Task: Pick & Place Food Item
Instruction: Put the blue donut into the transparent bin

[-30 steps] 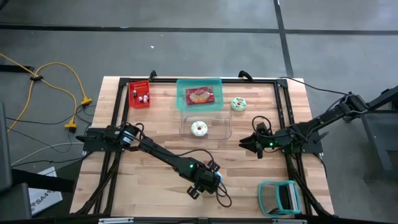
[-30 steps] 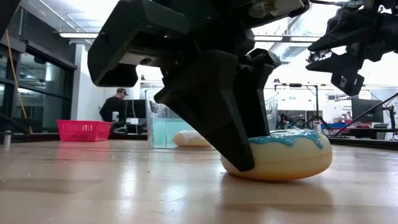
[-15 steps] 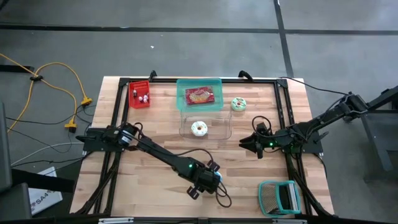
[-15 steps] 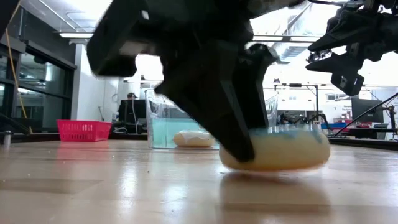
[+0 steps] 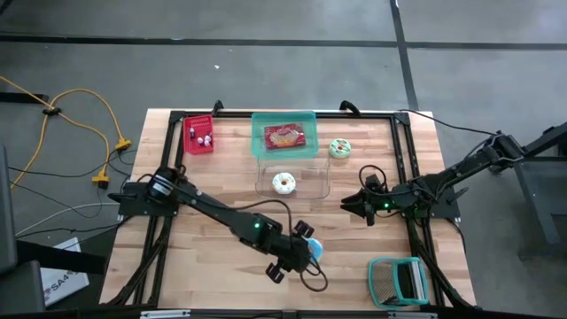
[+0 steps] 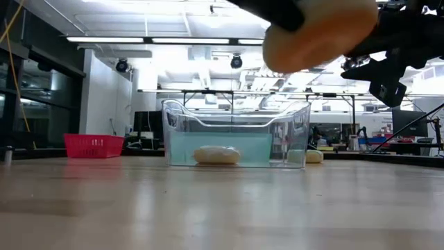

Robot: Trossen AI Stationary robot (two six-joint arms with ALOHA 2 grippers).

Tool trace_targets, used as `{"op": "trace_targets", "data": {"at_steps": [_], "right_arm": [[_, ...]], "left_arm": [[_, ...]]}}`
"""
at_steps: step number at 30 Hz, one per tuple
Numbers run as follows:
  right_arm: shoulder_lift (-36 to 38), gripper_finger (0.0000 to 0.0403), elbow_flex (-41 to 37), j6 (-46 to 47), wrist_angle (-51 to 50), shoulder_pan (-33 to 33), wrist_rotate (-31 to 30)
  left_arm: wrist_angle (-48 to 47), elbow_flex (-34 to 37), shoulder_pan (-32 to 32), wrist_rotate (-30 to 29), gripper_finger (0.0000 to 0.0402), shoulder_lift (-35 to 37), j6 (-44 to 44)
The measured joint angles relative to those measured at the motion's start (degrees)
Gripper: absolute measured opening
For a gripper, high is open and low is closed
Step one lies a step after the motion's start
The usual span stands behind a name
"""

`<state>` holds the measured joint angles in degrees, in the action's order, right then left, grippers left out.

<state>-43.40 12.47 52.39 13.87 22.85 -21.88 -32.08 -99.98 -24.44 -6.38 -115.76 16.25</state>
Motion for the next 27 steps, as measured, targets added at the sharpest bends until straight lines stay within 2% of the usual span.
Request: {"op": "trace_targets", "data": {"at_steps": [9, 15, 27], "right_arm": [[0.00, 0.0144, 0.00, -0.01, 0.02, 0.01, -0.01], [0.00, 0.0144, 0.00, 0.01, 0.02, 0.02, -0.01], [0.00, 0.0144, 0.00, 0.00, 0.00, 0.00, 0.00]], "left_arm": [[-0.08, 0.00, -0.60, 0.03, 0.0147, 0.28, -3.05], [-1.04, 0.00, -0.57, -3.04, 0.0147, 0.28, -3.79], [-3.34, -0.02, 4.35, -4.36, 0.0147, 0.87, -17.99]]}}
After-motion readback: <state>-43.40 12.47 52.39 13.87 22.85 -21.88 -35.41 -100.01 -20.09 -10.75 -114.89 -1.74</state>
